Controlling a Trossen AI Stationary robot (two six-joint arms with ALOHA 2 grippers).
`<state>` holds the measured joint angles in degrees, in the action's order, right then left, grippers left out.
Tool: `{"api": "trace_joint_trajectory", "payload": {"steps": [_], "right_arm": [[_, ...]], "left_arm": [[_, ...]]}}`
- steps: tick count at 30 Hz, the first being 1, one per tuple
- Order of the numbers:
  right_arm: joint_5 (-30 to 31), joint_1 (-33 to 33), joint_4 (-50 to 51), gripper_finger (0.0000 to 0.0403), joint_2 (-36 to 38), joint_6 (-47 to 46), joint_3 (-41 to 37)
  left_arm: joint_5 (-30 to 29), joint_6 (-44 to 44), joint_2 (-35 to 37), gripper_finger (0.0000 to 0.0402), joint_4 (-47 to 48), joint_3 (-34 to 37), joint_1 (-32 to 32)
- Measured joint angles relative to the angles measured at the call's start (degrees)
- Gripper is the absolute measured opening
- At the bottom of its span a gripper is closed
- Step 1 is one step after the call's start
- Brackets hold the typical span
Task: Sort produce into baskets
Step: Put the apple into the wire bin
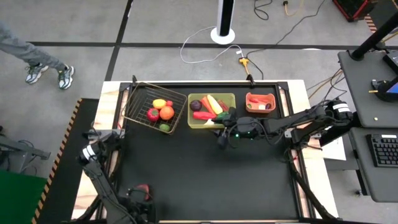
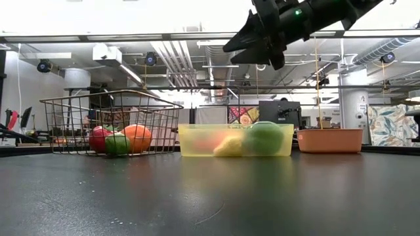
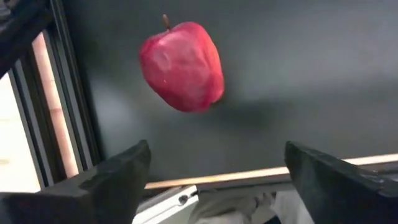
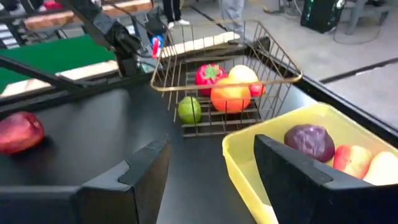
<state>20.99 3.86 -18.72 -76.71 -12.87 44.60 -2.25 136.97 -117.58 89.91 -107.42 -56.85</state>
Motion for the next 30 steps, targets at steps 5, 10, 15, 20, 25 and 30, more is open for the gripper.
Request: {"api": "trace_joint_trajectory", "payload": {"steps": [5,10,15,20,25,30], "right_arm": [[0.00,0.00,-0.01,0.0224,-0.02,0.07,0.00],[0.00,0.00,0.02,0.0224,-0.02,0.06,0.00],[0.00,0.00,0.26,0.0224,-0.24,0.03,0.00],[0.00,0.00,0.48,0.0224,-0.24,-0.01,0.00],[0.00,0.00,0.50,0.0224,-0.24,-0.03,0.00],[0.00,0.00,0.50,0.0224,-0.24,-0.05,0.00]], "left_arm": [[-0.11,-0.23,0.07,0.0390,0.14,4.06,0.02],[-0.14,-0.35,0.08,0.0398,-0.07,9.45,0.49],[-0.39,-0.72,0.50,0.0398,-0.17,12.12,1.04],[-2.04,-1.25,0.53,0.0398,-0.28,12.27,1.45],[-2.78,-1.03,0.53,0.0398,-1.88,12.79,1.78],[-2.78,-0.84,0.53,0.0398,-8.68,16.44,1.92]]}}
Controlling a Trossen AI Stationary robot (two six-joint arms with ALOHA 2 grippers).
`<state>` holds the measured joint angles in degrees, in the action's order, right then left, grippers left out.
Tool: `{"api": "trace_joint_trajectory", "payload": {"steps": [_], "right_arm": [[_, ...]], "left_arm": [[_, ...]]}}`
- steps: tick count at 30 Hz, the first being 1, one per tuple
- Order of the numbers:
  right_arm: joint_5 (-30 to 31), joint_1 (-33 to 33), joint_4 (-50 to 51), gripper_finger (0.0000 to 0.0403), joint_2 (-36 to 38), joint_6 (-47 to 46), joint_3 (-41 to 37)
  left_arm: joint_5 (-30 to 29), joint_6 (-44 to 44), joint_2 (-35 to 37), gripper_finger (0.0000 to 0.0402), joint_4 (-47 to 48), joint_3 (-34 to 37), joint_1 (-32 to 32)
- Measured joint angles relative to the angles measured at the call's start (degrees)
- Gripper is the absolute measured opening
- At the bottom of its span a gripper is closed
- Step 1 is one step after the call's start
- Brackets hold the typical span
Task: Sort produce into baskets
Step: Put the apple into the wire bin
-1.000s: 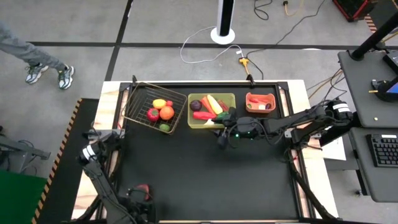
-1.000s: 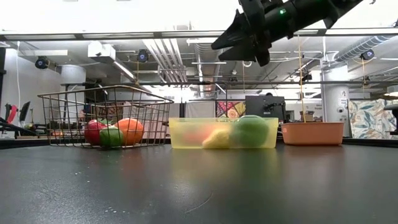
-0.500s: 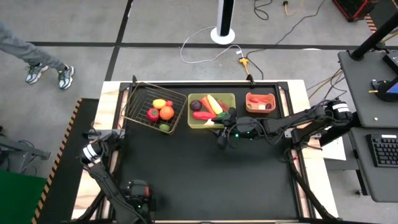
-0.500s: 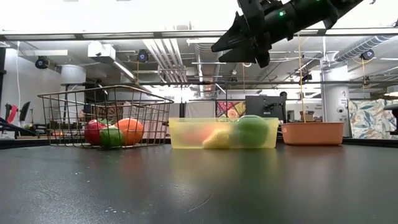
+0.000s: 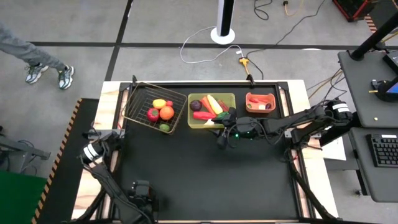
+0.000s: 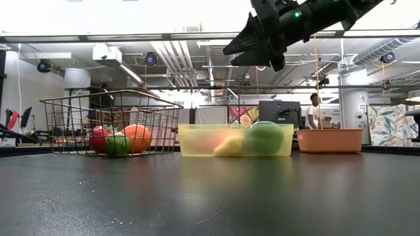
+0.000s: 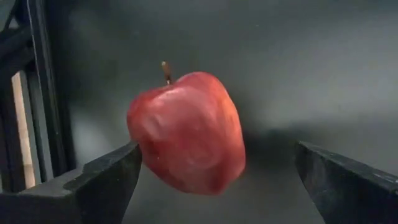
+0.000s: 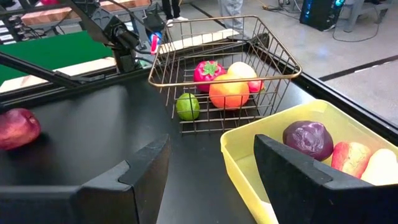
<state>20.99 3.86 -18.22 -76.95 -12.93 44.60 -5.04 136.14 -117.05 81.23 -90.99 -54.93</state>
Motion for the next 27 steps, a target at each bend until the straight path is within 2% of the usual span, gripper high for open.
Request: {"api": "trace_joint_trajectory", "payload": {"steps": [16,23,27], "right_arm": [[0.00,0.00,0.03,0.0224,0.00,-0.09,0.00],[0.00,0.00,0.39,0.0224,0.00,-0.09,0.00],[0.00,0.00,0.42,0.0224,0.00,-0.09,0.00]], "left_arm": [[1.51,0.04,0.13,0.0396,-1.02,5.64,0.01],[1.53,0.28,0.20,0.0355,-8.14,9.17,-0.14],[1.42,0.58,0.22,0.0324,-8.73,9.70,-0.15]]}}
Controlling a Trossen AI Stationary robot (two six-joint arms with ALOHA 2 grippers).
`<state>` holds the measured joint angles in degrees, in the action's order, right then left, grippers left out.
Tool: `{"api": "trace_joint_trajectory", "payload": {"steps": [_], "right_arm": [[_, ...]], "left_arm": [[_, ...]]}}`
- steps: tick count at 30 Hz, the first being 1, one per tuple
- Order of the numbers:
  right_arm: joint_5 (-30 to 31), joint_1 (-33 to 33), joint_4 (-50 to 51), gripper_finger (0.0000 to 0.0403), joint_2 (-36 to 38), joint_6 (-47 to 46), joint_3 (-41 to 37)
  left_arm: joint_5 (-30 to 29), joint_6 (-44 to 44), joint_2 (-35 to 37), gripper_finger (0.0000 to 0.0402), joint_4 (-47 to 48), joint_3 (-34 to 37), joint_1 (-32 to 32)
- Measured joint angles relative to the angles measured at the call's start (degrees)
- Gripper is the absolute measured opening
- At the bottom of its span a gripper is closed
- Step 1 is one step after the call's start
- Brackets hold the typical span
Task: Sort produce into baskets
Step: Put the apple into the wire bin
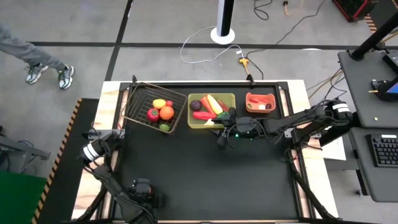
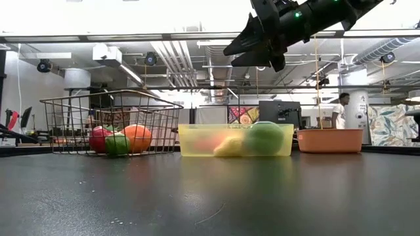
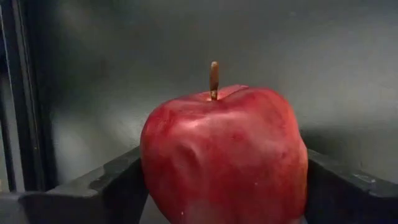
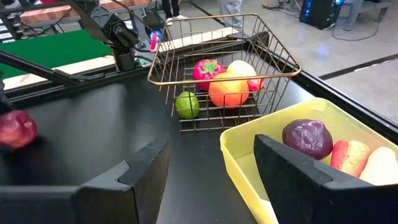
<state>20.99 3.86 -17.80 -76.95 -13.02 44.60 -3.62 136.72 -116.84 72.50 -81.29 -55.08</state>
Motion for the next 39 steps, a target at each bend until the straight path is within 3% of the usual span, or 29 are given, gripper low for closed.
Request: {"api": "trace_joint_trajectory", "payload": {"steps": [5,10,20,26,31,39], "right_arm": [[0.00,0.00,0.00,0.0224,0.00,0.00,0.00],[0.00,0.00,0.00,0.0224,0.00,0.00,0.00],[0.00,0.00,-0.02,0.0224,0.00,0.12,0.00],[0.00,-0.01,-0.02,0.0224,0.00,0.14,0.00],[0.00,-0.02,-0.02,0.0224,0.00,0.02,0.00],[0.00,-0.02,-0.02,0.0224,0.00,-0.59,0.00]], "left_arm": [[-0.19,-0.64,0.09,0.0295,0.55,-0.06,-0.12],[-1.22,-2.64,0.33,0.0293,0.76,-0.51,-0.23],[-21.91,-9.08,7.97,0.0294,1.02,-0.80,0.18],[-34.43,-17.31,14.23,0.0293,2.70,-0.80,1.98],[-39.51,-28.11,18.93,0.0293,3.60,-0.80,5.49],[-40.13,-42.67,24.84,0.0293,10.55,-0.65,12.44]]}}
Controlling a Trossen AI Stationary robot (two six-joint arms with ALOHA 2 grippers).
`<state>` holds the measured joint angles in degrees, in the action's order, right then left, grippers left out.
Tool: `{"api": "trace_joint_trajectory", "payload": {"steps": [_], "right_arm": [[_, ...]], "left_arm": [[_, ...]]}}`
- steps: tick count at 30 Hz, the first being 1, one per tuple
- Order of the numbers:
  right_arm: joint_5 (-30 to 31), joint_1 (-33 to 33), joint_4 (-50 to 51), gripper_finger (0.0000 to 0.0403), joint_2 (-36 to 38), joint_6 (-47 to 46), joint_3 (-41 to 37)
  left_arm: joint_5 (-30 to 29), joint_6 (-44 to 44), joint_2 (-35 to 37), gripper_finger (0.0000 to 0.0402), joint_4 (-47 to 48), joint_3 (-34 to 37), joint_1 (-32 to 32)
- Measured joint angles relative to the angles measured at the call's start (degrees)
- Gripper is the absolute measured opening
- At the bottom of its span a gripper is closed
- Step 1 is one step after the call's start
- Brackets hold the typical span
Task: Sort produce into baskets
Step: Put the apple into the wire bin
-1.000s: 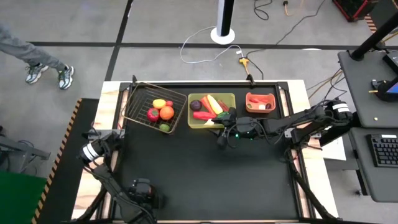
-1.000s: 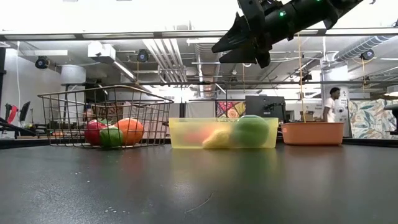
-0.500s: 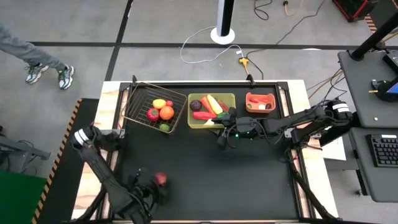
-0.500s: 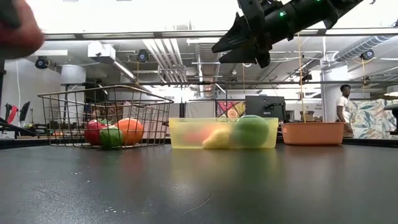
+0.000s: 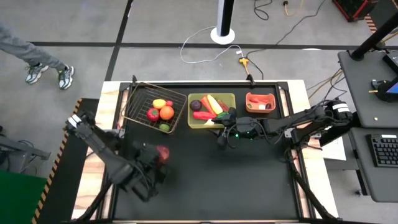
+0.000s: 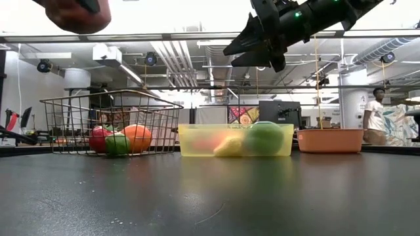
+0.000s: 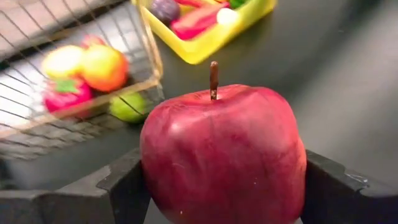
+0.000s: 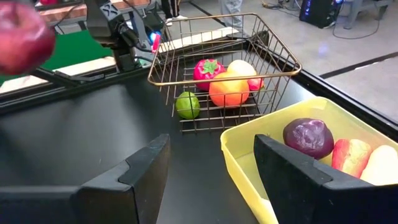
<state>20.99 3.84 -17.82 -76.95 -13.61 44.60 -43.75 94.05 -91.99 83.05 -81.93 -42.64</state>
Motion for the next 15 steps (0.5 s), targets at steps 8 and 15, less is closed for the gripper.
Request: {"api": "trace_joint_trajectory", "payload": {"steps": [8,15], "right_arm": [[0.00,0.02,0.00,0.0224,0.00,-2.38,0.00],[0.00,0.00,0.00,0.0224,0.00,-4.46,0.00]], "left_arm": [[0.79,-11.82,6.88,0.0293,2.05,0.00,5.72],[0.80,-21.97,11.74,0.0293,2.42,0.00,11.71]]}}
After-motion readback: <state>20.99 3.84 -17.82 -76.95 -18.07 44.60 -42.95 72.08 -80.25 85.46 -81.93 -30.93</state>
